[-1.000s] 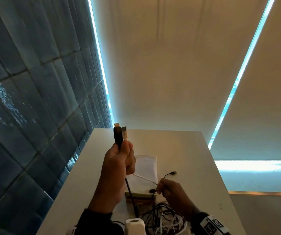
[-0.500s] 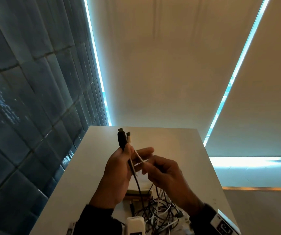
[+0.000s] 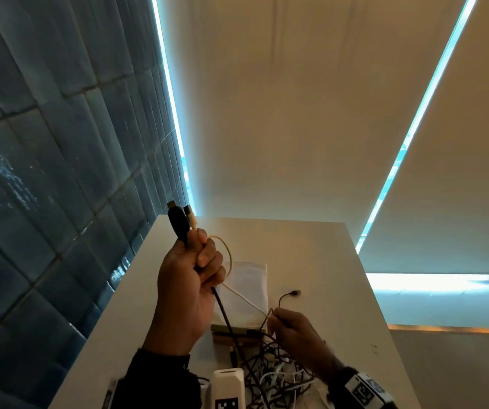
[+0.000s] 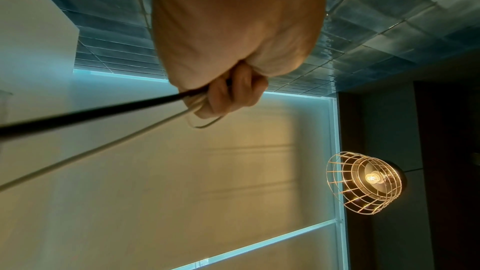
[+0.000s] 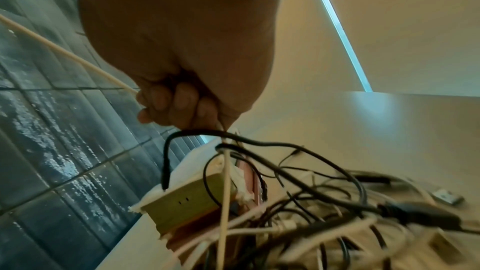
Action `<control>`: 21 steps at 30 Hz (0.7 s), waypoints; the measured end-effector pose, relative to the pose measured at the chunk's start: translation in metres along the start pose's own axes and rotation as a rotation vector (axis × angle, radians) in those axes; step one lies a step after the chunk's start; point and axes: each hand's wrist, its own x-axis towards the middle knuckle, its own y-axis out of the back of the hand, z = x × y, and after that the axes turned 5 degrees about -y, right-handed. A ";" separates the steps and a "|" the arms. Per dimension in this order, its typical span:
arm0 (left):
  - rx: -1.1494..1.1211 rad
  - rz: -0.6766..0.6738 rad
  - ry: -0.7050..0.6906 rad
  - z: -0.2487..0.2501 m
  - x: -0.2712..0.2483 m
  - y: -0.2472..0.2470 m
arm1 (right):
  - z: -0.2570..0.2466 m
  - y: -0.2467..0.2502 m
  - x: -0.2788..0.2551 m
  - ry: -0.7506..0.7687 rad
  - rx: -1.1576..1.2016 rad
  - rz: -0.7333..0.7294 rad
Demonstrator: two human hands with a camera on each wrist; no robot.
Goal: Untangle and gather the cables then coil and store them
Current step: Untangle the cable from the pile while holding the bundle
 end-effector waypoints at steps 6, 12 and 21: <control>0.014 -0.024 -0.105 0.015 0.000 0.002 | 0.005 -0.002 -0.004 -0.071 -0.137 0.006; 0.150 0.043 -0.076 0.010 0.001 0.007 | -0.023 0.001 0.001 -0.128 0.235 0.194; 0.316 0.053 0.021 -0.008 -0.006 0.004 | -0.105 0.010 -0.016 0.162 0.660 0.071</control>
